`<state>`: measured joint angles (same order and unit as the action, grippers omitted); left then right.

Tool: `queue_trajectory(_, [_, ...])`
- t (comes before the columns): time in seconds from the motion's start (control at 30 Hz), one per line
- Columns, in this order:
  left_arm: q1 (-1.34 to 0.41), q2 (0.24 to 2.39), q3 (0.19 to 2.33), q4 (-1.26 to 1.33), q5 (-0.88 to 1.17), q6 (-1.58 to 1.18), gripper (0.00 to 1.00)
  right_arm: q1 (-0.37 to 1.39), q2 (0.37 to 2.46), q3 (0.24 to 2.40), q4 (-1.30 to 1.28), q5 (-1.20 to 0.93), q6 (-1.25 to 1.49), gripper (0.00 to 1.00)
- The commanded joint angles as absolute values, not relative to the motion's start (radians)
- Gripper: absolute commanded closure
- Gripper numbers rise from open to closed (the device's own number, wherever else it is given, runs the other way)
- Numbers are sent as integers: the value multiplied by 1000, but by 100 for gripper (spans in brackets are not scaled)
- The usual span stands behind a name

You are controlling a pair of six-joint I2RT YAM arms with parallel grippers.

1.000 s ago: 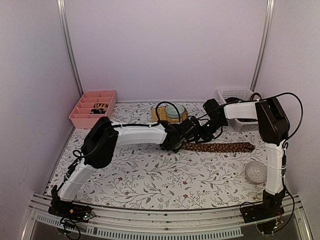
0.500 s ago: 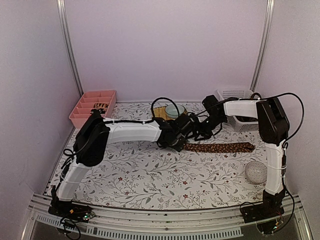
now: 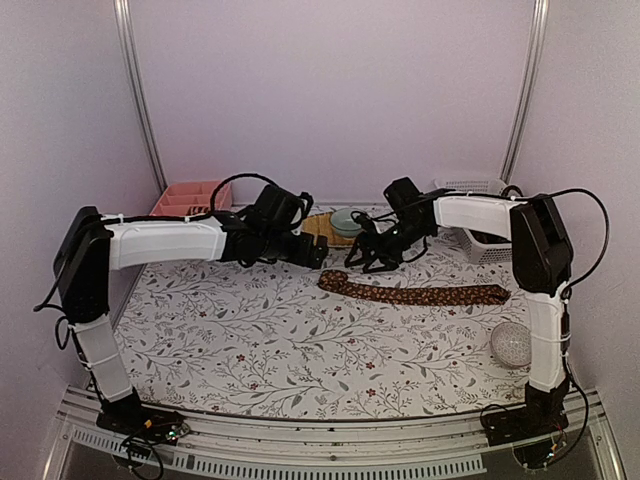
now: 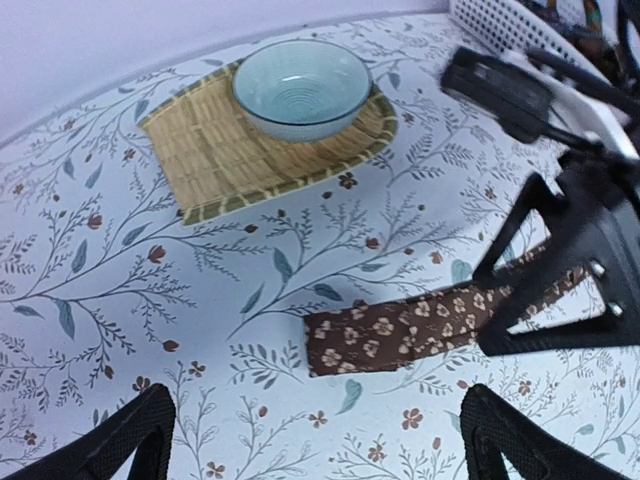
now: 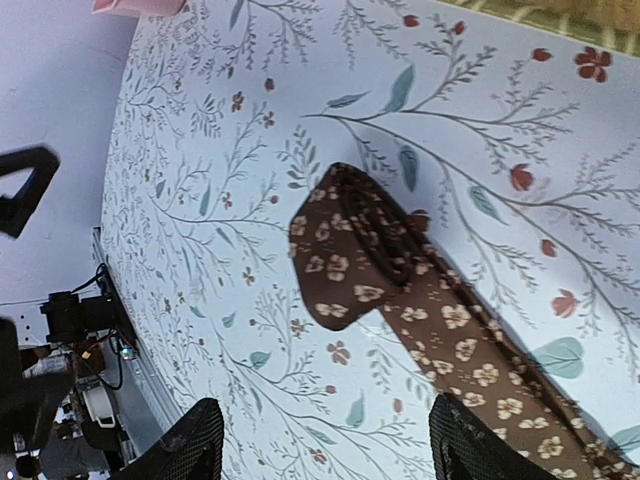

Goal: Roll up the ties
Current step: Roll the tie at the center of the board.

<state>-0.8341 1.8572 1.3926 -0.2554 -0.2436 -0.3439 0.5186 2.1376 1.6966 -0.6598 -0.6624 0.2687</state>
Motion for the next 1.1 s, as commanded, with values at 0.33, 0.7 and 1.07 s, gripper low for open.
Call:
queue_trajectory(0.33, [-650,1910,1235,-5,105,-500,16,554,2296,1785,-579,-728,511,35])
queue_trajectory(0.7, [-646,1955,1248,2,100,-344,24,556,2404,1833,-576,-711,538,45])
queue_trajectory(1.07, [-644,1954,1267,-47,120,-102,18,556,2442,1831,-590,-679,523,62])
